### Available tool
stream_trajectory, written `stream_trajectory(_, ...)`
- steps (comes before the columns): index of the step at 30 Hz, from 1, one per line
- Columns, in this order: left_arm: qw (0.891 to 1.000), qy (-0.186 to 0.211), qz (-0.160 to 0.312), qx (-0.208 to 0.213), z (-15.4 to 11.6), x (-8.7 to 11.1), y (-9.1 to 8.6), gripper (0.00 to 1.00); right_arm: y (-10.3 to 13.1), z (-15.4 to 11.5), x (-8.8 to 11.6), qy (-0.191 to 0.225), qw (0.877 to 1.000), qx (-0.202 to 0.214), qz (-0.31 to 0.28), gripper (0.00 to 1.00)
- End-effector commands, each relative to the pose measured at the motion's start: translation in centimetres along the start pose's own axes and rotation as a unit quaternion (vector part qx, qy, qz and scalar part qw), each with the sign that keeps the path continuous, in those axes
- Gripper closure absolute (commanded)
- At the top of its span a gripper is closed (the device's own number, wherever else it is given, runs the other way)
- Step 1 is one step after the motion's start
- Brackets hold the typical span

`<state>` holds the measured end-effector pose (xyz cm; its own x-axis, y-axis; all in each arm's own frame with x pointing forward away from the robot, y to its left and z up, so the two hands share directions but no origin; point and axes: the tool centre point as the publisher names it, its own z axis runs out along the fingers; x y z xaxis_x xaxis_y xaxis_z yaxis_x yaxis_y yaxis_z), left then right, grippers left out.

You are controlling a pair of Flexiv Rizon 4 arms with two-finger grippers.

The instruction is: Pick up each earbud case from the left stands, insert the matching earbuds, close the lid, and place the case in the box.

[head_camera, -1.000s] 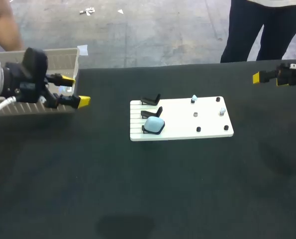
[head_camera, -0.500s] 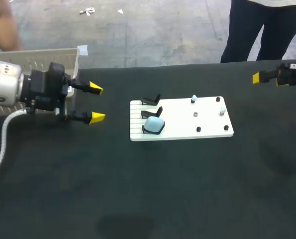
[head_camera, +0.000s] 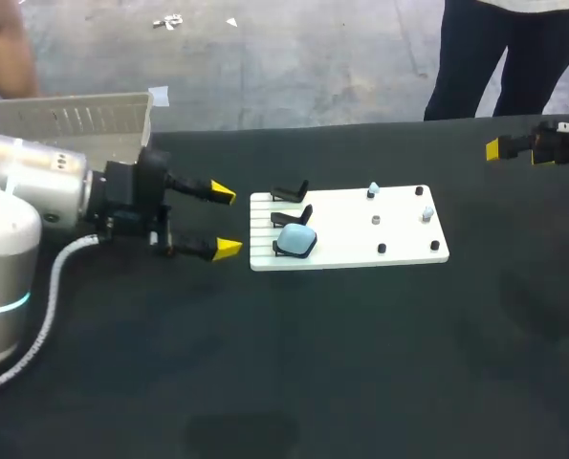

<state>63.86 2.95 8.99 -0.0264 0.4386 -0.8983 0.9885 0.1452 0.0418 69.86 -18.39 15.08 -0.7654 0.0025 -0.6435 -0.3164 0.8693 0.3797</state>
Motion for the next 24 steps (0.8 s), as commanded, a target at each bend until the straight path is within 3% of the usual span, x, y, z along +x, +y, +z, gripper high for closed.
stream_trajectory(1, 1.0, 0.028, -0.013, 0.006, 1.83, 0.06, 0.05, 0.0, -0.07, 0.08, -0.01, 0.0, 1.0, -0.001, -0.001, 0.0)
stream_trajectory(24, 1.0, 0.016, -0.015, 0.01, 2.0, 0.27, 0.13, 0.0, -0.07, 0.08, -0.01, 0.0, 1.0, -0.001, -0.001, 0.0)
